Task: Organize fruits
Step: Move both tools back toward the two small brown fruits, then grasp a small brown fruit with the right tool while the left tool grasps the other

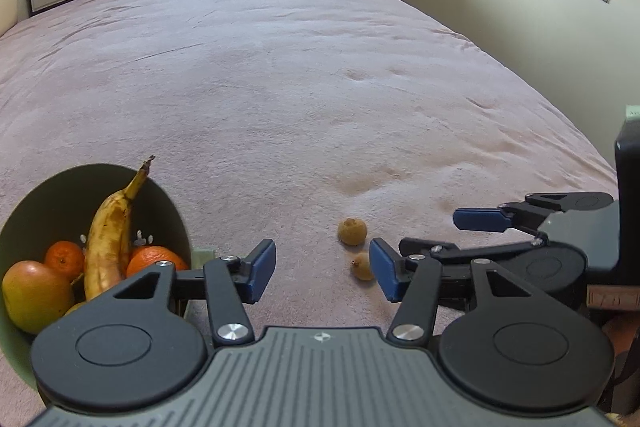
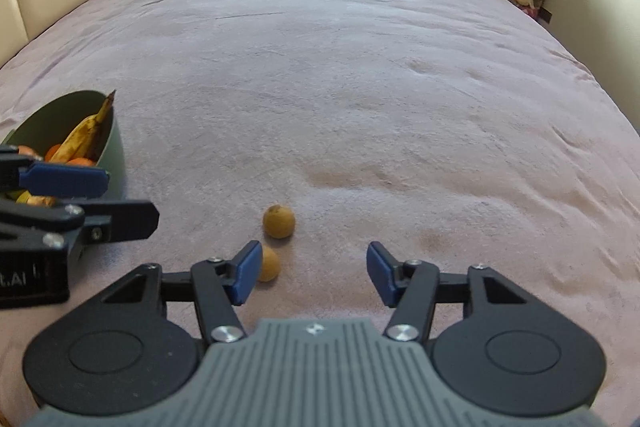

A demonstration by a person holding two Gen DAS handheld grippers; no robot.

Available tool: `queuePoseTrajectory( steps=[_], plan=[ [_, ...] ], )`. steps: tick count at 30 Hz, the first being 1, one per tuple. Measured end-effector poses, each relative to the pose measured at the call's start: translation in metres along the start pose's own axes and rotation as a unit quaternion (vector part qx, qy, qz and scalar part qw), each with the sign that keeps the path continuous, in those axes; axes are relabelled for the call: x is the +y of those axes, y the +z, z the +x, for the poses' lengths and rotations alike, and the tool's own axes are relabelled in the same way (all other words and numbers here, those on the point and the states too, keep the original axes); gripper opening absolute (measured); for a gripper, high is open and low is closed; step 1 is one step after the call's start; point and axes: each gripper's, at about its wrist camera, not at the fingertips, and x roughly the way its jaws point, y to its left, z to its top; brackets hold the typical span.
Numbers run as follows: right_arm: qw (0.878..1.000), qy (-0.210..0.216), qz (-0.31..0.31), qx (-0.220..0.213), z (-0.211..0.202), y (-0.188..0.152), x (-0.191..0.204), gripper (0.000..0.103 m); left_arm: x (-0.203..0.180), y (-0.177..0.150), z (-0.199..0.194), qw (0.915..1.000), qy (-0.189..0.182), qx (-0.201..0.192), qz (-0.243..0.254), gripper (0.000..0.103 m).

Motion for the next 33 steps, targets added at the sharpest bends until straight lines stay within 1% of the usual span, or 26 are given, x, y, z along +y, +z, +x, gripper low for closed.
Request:
queuePoseTrajectory(
  steps=[1, 4, 5, 7, 8, 11, 15, 18, 21, 25, 28, 30, 33],
  plan=[
    [1.000, 0.000, 0.003, -0.001, 0.002, 0.001, -0.001, 0.051, 0.000, 0.000, 0.002, 1.0000, -0.003, 0.002, -0.002, 0.063],
    [1.000, 0.014, 0.008, -0.002, 0.007, 0.002, -0.005, 0.043, 0.001, 0.001, 0.009, 0.9998, -0.017, 0.011, -0.009, 0.062],
    [1.000, 0.019, 0.007, -0.002, 0.008, 0.002, -0.004, 0.041, 0.001, 0.001, 0.012, 0.9997, -0.020, 0.014, -0.010, 0.058],
    [1.000, 0.020, -0.001, 0.000, 0.011, 0.002, -0.003, 0.036, 0.001, 0.001, 0.017, 0.9994, -0.026, 0.020, -0.014, 0.056],
    [1.000, 0.019, -0.006, 0.001, 0.012, 0.001, -0.002, 0.032, 0.001, 0.001, 0.020, 0.9991, -0.030, 0.024, -0.017, 0.053],
    [0.999, 0.034, -0.013, 0.009, 0.016, 0.000, -0.003, 0.029, 0.003, 0.001, 0.026, 0.9986, -0.031, 0.031, -0.029, 0.045],
    [0.998, 0.063, -0.022, 0.014, 0.021, -0.005, 0.002, 0.029, 0.004, 0.003, 0.030, 0.9987, -0.014, 0.044, -0.022, 0.044],
    [0.997, 0.076, -0.027, 0.020, 0.029, -0.005, 0.010, 0.029, 0.004, 0.002, 0.032, 0.9986, -0.004, 0.051, -0.015, 0.044],
    [0.996, 0.076, -0.032, 0.030, 0.038, -0.007, 0.016, 0.028, 0.006, 0.001, 0.034, 0.9982, -0.005, 0.057, -0.017, 0.044],
    [0.996, 0.073, -0.014, 0.041, 0.050, -0.006, 0.015, 0.024, 0.007, 0.000, 0.038, 0.9979, -0.008, 0.062, -0.018, 0.044],
    [0.996, 0.076, -0.008, 0.045, 0.053, -0.006, 0.014, 0.024, 0.008, 0.001, 0.040, 0.9977, -0.010, 0.064, -0.021, 0.044],
    [0.996, 0.078, -0.006, 0.048, 0.055, -0.006, 0.013, 0.019, 0.008, 0.001, 0.042, 0.9976, -0.012, 0.065, -0.020, 0.044],
    [0.996, 0.080, -0.003, 0.048, 0.057, -0.006, 0.013, 0.019, 0.008, 0.002, 0.044, 0.9974, -0.013, 0.067, -0.020, 0.044]
  ],
)
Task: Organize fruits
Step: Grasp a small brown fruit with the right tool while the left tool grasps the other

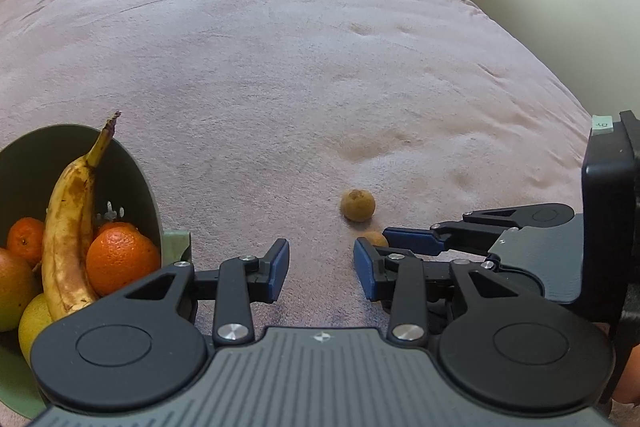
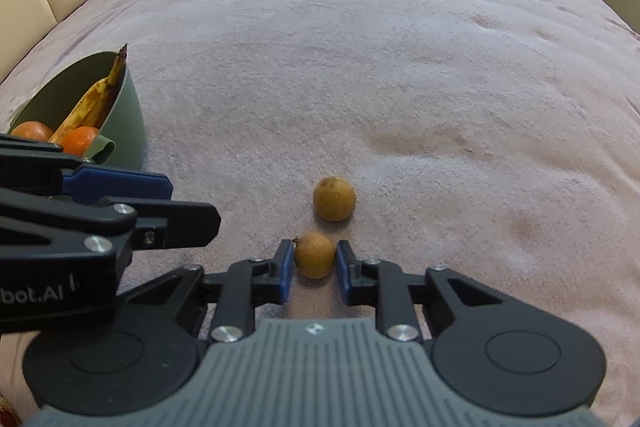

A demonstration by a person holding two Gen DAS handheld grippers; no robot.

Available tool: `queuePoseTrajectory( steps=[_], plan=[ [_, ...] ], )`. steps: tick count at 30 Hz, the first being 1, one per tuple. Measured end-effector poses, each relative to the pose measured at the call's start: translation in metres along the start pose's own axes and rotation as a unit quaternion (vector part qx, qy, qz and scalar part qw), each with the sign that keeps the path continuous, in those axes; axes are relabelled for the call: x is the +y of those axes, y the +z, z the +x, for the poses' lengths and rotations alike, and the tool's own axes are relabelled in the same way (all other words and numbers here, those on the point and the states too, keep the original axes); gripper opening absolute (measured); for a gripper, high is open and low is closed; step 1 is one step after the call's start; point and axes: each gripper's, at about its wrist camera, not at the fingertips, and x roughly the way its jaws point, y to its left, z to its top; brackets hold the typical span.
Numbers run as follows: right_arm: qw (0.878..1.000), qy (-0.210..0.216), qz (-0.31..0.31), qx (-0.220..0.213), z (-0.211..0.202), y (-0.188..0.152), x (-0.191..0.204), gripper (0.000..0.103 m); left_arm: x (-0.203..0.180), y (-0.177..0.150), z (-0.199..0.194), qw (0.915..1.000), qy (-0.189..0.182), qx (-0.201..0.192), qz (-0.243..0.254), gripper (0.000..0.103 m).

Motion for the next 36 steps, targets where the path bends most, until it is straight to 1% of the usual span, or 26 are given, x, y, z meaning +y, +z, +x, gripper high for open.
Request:
queuePoseTrajectory(
  steps=[7, 12, 15, 19, 21, 23, 27, 33, 36],
  plan=[
    [1.000, -0.010, -0.001, -0.003, -0.009, 0.003, 0.000, 0.019, 0.002, 0.004, 0.002, 1.0000, -0.002, -0.001, -0.005, 0.044],
    [0.999, -0.045, 0.009, 0.000, -0.014, 0.005, -0.009, 0.019, -0.001, 0.009, 0.008, 1.0000, -0.006, -0.002, -0.002, 0.044],
    [0.998, -0.060, 0.035, -0.005, -0.019, 0.007, -0.022, 0.019, -0.007, 0.012, 0.015, 0.9999, -0.011, 0.002, 0.010, 0.044],
    [0.995, -0.080, 0.050, -0.011, -0.023, 0.010, -0.035, 0.019, -0.012, 0.017, 0.030, 0.9991, -0.040, 0.009, 0.005, 0.044],
    [0.995, -0.082, 0.055, -0.008, -0.023, 0.009, -0.040, 0.019, -0.013, 0.021, 0.040, 0.9984, -0.054, 0.012, -0.008, 0.043],
    [0.994, -0.089, 0.057, -0.001, -0.020, 0.006, -0.044, 0.019, -0.013, 0.025, 0.049, 0.9980, -0.060, 0.016, -0.015, 0.042],
    [0.994, -0.090, 0.059, 0.008, -0.015, 0.004, -0.049, 0.019, -0.014, 0.030, 0.065, 0.9981, -0.050, 0.029, -0.023, 0.042],
    [0.994, -0.090, 0.058, 0.014, -0.010, 0.004, -0.050, 0.020, -0.014, 0.029, 0.081, 0.9977, -0.044, 0.042, -0.029, 0.042],
    [0.994, -0.085, 0.069, 0.016, -0.007, 0.005, -0.052, 0.020, -0.015, 0.029, 0.085, 0.9980, -0.039, 0.043, -0.027, 0.037]
  ],
)
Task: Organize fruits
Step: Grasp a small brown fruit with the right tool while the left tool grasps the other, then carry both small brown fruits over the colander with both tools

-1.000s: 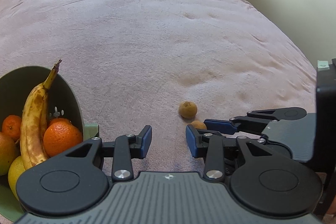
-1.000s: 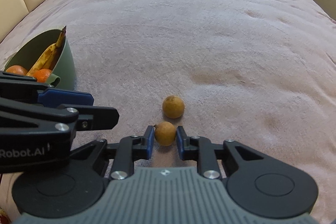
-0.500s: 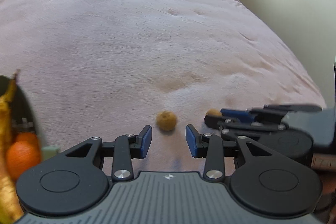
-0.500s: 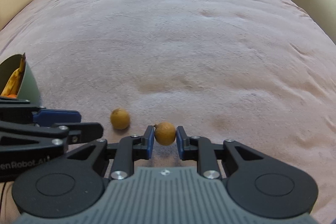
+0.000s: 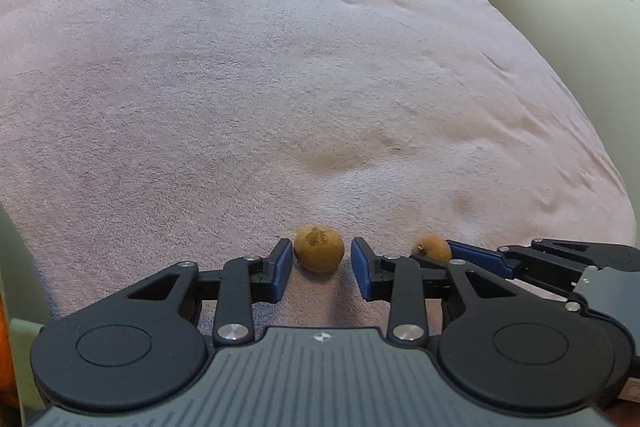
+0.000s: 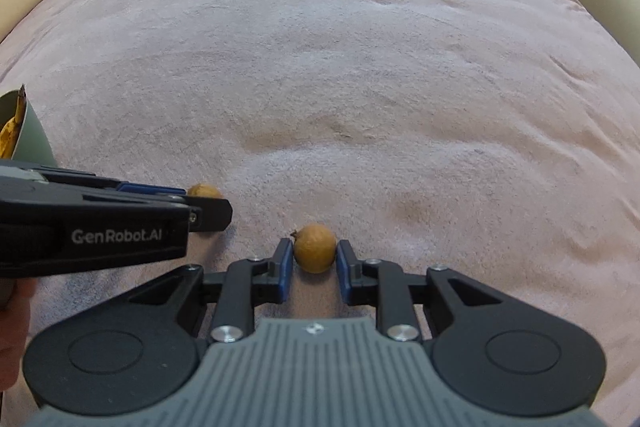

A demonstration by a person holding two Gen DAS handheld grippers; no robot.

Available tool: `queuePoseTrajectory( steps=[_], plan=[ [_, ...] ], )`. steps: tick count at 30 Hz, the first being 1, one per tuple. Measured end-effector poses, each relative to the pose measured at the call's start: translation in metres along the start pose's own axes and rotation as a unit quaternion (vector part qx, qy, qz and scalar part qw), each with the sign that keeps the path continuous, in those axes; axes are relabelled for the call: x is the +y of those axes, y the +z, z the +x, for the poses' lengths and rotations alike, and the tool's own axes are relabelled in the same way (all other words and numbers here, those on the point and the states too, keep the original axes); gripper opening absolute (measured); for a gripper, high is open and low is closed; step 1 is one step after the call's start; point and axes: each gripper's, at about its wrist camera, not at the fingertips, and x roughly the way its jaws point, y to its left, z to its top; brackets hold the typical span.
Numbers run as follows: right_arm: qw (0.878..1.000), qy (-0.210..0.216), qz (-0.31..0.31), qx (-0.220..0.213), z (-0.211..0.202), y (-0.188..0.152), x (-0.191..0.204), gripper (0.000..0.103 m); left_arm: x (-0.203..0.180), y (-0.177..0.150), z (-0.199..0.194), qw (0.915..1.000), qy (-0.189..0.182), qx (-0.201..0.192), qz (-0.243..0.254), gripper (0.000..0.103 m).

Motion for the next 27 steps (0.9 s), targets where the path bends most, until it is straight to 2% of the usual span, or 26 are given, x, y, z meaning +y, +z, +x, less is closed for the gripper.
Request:
queuePoseTrajectory(
  steps=[2, 11, 16, 27],
  plan=[
    [1.000, 0.000, -0.001, -0.001, 0.001, 0.003, -0.001, 0.020, -0.001, 0.000, 0.001, 1.0000, 0.003, -0.002, 0.006, 0.031],
    [1.000, -0.006, -0.009, -0.015, -0.007, 0.005, 0.005, 0.020, -0.001, 0.000, -0.016, 0.9997, 0.009, -0.019, 0.009, 0.030],
    [0.999, 0.003, -0.013, -0.031, -0.020, 0.010, 0.011, 0.020, 0.000, 0.000, -0.041, 0.9992, 0.025, -0.030, 0.005, 0.030],
    [0.994, 0.057, -0.042, -0.087, -0.068, 0.017, 0.048, 0.020, 0.011, -0.002, -0.116, 0.9942, 0.070, -0.081, -0.009, 0.030]
  ],
)
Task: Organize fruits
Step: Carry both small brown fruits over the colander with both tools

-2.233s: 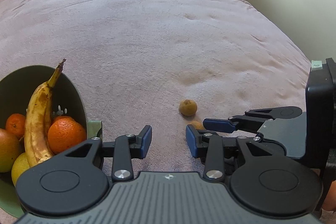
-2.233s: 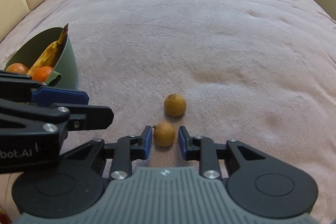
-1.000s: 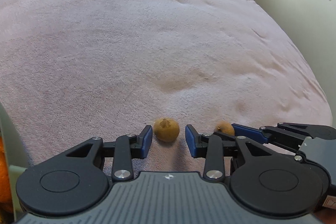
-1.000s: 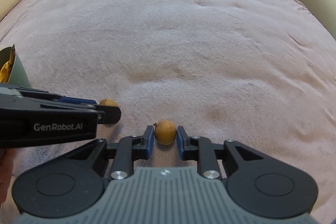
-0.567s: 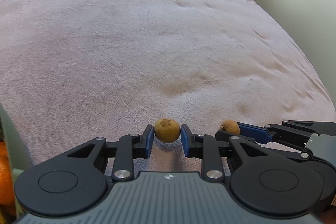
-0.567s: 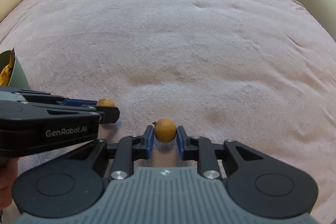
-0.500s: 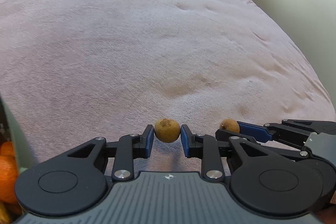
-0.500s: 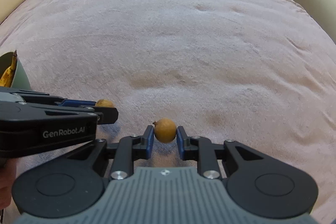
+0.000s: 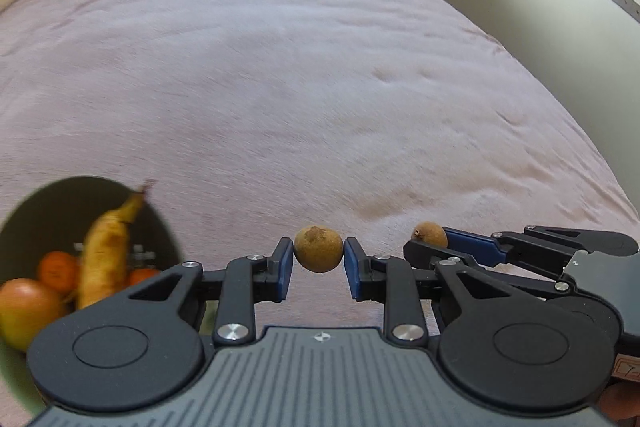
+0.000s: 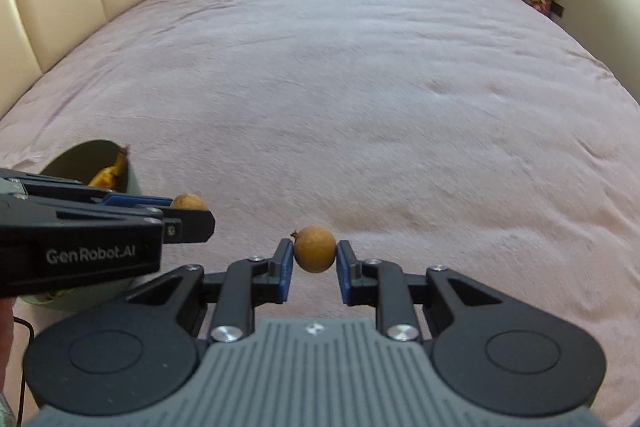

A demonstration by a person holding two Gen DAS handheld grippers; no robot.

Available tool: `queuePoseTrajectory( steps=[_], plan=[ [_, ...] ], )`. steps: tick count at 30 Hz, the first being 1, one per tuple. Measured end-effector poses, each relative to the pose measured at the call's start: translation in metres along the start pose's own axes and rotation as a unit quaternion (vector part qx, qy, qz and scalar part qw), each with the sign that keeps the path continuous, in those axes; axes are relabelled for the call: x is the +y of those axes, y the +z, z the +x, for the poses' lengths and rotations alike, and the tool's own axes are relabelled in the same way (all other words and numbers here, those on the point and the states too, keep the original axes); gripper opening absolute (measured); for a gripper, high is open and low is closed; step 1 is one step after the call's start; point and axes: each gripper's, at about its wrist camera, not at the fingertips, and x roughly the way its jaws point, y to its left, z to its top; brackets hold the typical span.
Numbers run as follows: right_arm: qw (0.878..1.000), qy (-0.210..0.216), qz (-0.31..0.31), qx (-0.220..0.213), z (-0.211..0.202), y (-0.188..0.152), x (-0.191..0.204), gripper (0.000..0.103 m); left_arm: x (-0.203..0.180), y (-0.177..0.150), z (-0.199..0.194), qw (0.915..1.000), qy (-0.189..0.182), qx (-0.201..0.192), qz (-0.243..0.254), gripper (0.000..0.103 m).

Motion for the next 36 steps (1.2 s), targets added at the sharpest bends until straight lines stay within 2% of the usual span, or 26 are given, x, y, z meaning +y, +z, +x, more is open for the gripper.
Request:
queuePoseTrajectory(
  steps=[6, 15, 20, 27, 32, 36],
  plan=[
    [0.999, 0.037, -0.013, -0.016, -0.014, 0.003, 0.027, 0.020, 0.028, -0.005, -0.038, 0.9991, 0.026, -0.024, -0.022, 0.030],
    [0.991, 0.097, -0.075, -0.046, -0.031, 0.009, 0.081, 0.020, 0.073, -0.019, -0.079, 0.9955, 0.057, -0.067, -0.035, 0.030],
    [0.984, 0.119, -0.118, -0.056, -0.035, 0.012, 0.108, 0.020, 0.099, -0.026, -0.084, 0.9934, 0.063, -0.073, -0.062, 0.030],
    [0.974, 0.139, -0.172, -0.050, -0.017, 0.025, 0.140, 0.020, 0.124, -0.028, -0.088, 0.9901, 0.072, -0.094, -0.076, 0.030],
    [0.966, 0.150, -0.206, -0.050, 0.002, 0.034, 0.156, 0.020, 0.128, -0.030, -0.086, 0.9887, 0.093, -0.105, -0.053, 0.030],
    [0.957, 0.156, -0.239, -0.049, 0.019, 0.040, 0.163, 0.019, 0.128, -0.028, -0.075, 0.9887, 0.113, -0.093, -0.032, 0.030]
  ],
)
